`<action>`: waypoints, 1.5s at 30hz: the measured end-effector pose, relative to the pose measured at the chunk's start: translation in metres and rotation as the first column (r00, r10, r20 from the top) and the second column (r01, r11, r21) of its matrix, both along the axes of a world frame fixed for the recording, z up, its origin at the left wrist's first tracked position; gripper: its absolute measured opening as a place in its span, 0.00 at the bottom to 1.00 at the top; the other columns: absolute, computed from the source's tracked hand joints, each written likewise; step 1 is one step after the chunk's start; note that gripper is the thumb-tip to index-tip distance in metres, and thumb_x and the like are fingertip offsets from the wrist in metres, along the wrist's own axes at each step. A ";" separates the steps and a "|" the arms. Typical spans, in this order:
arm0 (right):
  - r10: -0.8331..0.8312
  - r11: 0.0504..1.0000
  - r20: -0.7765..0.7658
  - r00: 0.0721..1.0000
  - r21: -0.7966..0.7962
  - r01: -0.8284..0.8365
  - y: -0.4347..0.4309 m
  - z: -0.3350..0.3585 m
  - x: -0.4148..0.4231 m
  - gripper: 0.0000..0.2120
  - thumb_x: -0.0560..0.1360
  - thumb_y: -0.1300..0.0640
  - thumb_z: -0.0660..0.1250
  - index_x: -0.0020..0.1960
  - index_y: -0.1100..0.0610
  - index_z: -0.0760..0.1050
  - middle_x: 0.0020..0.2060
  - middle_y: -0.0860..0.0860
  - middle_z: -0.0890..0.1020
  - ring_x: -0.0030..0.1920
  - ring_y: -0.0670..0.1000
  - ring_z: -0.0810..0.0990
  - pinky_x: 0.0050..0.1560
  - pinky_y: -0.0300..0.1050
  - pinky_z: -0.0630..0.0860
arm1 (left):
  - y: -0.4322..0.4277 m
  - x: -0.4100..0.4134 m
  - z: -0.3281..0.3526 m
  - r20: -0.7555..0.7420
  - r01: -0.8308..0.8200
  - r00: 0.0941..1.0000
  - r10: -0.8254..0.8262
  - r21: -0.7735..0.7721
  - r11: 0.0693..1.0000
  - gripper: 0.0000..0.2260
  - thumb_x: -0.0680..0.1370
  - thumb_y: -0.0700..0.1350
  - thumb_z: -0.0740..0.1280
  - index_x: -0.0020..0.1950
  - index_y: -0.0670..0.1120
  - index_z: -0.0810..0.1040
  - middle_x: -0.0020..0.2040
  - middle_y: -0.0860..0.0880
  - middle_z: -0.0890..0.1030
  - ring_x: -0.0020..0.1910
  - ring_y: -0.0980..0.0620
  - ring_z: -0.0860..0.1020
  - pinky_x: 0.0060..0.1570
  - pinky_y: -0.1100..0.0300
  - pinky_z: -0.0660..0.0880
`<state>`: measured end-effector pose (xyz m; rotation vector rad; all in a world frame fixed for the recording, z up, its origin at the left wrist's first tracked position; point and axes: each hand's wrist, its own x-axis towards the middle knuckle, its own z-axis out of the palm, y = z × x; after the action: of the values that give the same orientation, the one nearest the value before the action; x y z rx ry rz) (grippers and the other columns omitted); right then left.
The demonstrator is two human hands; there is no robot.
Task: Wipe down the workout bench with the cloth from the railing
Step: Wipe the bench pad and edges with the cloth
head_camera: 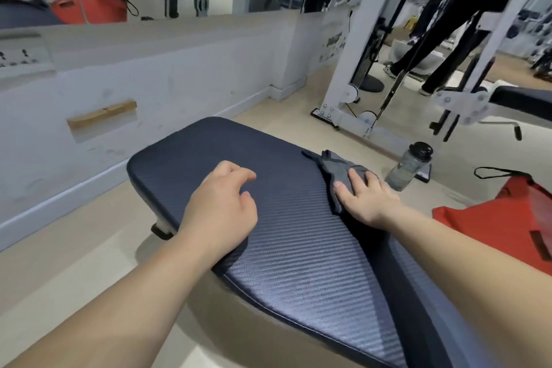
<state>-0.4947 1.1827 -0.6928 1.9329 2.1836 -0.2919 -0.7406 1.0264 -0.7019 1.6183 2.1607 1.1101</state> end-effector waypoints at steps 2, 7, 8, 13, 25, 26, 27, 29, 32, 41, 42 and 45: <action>-0.012 0.996 0.006 1.000 0.092 0.012 0.006 -0.003 0.007 0.37 0.79 0.28 0.43 0.83 0.44 0.52 0.80 0.60 0.62 0.78 0.63 0.62 0.76 0.57 0.58 | 0.003 -0.002 -0.002 0.015 0.005 1.000 -0.005 -0.005 1.000 0.15 0.78 0.42 0.63 0.63 0.55 0.80 0.57 0.63 0.74 0.51 0.58 0.76 0.50 0.58 0.73; -0.071 0.984 0.015 0.997 0.167 0.067 0.027 -0.009 -0.013 0.35 0.79 0.30 0.43 0.74 0.50 0.68 0.70 0.63 0.74 0.70 0.64 0.72 0.68 0.58 0.64 | 0.004 -0.028 -0.005 0.039 -0.083 0.996 0.082 0.008 0.997 0.14 0.77 0.41 0.64 0.60 0.52 0.81 0.58 0.59 0.76 0.49 0.55 0.78 0.55 0.53 0.77; -0.076 0.986 0.008 0.997 0.146 0.074 0.034 -0.009 -0.021 0.35 0.79 0.31 0.42 0.73 0.51 0.69 0.69 0.63 0.74 0.70 0.64 0.72 0.67 0.58 0.64 | 0.003 -0.034 -0.006 0.035 -0.107 0.994 0.107 0.006 0.994 0.14 0.77 0.41 0.64 0.60 0.52 0.82 0.58 0.59 0.76 0.50 0.55 0.79 0.55 0.53 0.77; -0.019 0.992 -0.010 1.000 0.126 0.020 0.066 -0.005 -0.074 0.35 0.79 0.32 0.41 0.70 0.52 0.71 0.68 0.59 0.77 0.68 0.62 0.74 0.64 0.58 0.65 | -0.005 -0.062 -0.012 0.010 -0.250 0.968 0.250 0.019 0.968 0.15 0.76 0.41 0.64 0.61 0.51 0.82 0.57 0.57 0.76 0.53 0.50 0.78 0.52 0.53 0.77; 0.234 0.958 -0.082 0.969 0.186 -0.216 0.078 -0.017 -0.307 0.34 0.80 0.36 0.42 0.75 0.53 0.69 0.70 0.61 0.73 0.70 0.64 0.70 0.68 0.61 0.61 | -0.016 -0.113 -0.027 -0.027 -0.496 0.868 0.495 -0.065 0.866 0.12 0.76 0.43 0.65 0.58 0.53 0.82 0.56 0.56 0.75 0.58 0.49 0.74 0.57 0.52 0.75; 0.257 0.952 -0.081 0.963 0.190 -0.239 0.076 -0.017 -0.321 0.34 0.80 0.36 0.42 0.75 0.53 0.69 0.71 0.61 0.72 0.71 0.64 0.69 0.69 0.61 0.60 | -0.017 -0.116 -0.028 -0.017 -0.500 0.866 0.500 -0.064 0.864 0.12 0.76 0.43 0.65 0.58 0.53 0.81 0.56 0.56 0.75 0.58 0.49 0.74 0.56 0.52 0.75; 0.285 0.944 -0.076 0.955 0.195 -0.266 0.074 -0.018 -0.334 0.33 0.80 0.37 0.43 0.75 0.53 0.69 0.72 0.60 0.71 0.71 0.63 0.68 0.69 0.61 0.60 | -0.019 -0.119 -0.029 -0.010 -0.503 0.864 0.503 -0.064 0.862 0.13 0.77 0.43 0.65 0.58 0.53 0.81 0.56 0.56 0.74 0.58 0.50 0.74 0.55 0.52 0.75; 0.376 0.913 -0.044 0.926 0.188 -0.362 0.068 -0.017 -0.355 0.32 0.79 0.39 0.45 0.75 0.52 0.70 0.72 0.59 0.70 0.73 0.62 0.66 0.70 0.60 0.59 | -0.022 -0.125 -0.029 0.004 -0.514 0.857 0.516 -0.069 0.855 0.14 0.77 0.43 0.64 0.60 0.54 0.80 0.57 0.57 0.73 0.58 0.50 0.74 0.54 0.51 0.75; 0.578 0.808 0.007 0.816 0.132 -0.574 0.043 -0.014 -0.377 0.30 0.80 0.42 0.46 0.74 0.51 0.72 0.75 0.58 0.70 0.75 0.61 0.65 0.73 0.61 0.57 | -0.028 -0.135 -0.028 0.022 -0.534 0.844 0.536 -0.057 0.843 0.18 0.76 0.41 0.63 0.63 0.55 0.78 0.58 0.57 0.72 0.57 0.48 0.76 0.52 0.49 0.77; 0.812 0.580 -0.046 0.582 0.180 -0.795 -0.040 -0.015 -0.371 0.27 0.80 0.39 0.48 0.68 0.50 0.75 0.69 0.54 0.75 0.72 0.60 0.68 0.72 0.59 0.60 | -0.046 -0.151 -0.016 0.144 -0.625 0.763 0.630 -0.087 0.776 0.21 0.73 0.37 0.59 0.62 0.52 0.75 0.62 0.54 0.70 0.51 0.43 0.78 0.45 0.50 0.76; 0.838 0.540 -0.036 0.544 0.189 -0.820 -0.050 -0.016 -0.368 0.26 0.80 0.39 0.49 0.68 0.50 0.75 0.68 0.54 0.75 0.71 0.59 0.69 0.72 0.59 0.60 | -0.048 -0.152 -0.013 0.154 -0.626 0.759 0.633 -0.094 0.774 0.21 0.72 0.37 0.59 0.62 0.53 0.75 0.62 0.54 0.69 0.51 0.42 0.78 0.43 0.51 0.75; 0.915 0.376 0.057 0.399 0.234 -0.896 -0.073 -0.023 -0.354 0.23 0.79 0.41 0.53 0.66 0.51 0.76 0.66 0.51 0.75 0.71 0.57 0.68 0.74 0.56 0.59 | -0.059 -0.151 -0.008 0.156 -0.622 0.760 0.631 -0.111 0.775 0.20 0.73 0.38 0.60 0.62 0.53 0.74 0.63 0.55 0.69 0.52 0.43 0.78 0.41 0.54 0.72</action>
<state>-0.8490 1.1096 -0.7160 0.4494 3.0351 0.1017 -0.8919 0.9678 -0.7101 0.7047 2.6432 1.2807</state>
